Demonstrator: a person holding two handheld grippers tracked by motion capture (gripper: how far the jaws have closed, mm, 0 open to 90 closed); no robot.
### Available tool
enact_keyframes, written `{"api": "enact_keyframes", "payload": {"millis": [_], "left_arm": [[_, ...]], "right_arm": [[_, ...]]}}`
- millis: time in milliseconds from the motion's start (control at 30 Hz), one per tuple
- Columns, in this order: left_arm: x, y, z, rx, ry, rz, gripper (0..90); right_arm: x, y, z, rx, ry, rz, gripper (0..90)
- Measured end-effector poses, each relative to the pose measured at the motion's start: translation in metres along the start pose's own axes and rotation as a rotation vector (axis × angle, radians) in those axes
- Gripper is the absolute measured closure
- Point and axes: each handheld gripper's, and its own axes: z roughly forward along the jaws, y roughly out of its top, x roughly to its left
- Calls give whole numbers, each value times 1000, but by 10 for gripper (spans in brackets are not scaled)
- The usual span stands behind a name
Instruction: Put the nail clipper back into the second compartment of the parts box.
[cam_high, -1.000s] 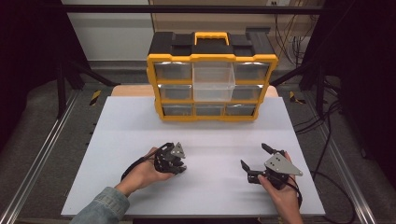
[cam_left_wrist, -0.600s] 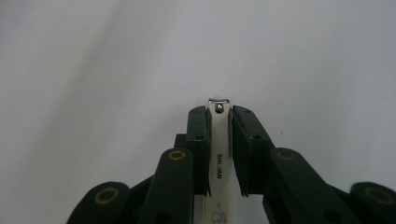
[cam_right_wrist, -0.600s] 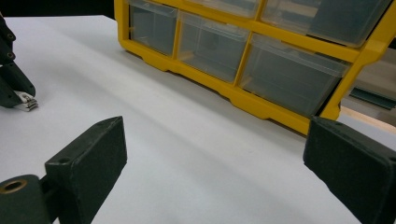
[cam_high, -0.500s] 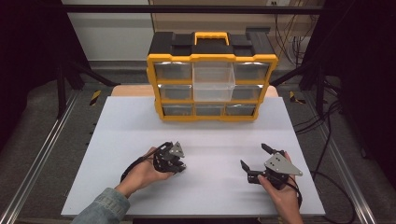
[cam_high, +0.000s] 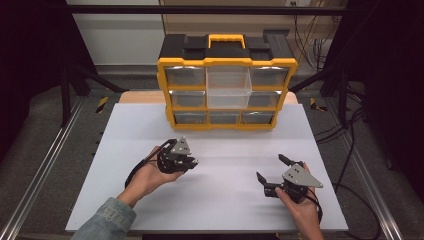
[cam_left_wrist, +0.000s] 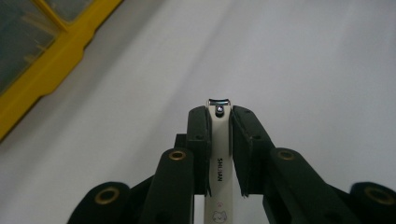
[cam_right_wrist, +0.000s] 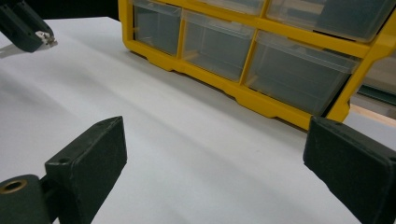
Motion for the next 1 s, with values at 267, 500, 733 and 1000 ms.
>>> {"api": "enact_keyframes", "payload": {"millis": [267,500,733,1000], "left_arm": [[2,11,-10,-53,25,3,768],[5,19,-17,-79,44,6,768],[6,31,-27,-115,55,15,768],[8,44,-39,-143,68,23,768]], "right_arm": [[1,0,0,0,-7,1,65],[1,1,0,-8,-3,3,65],[0,1,0,-12,-3,12,64],[0,1,1,-9,-3,17,64]]}}
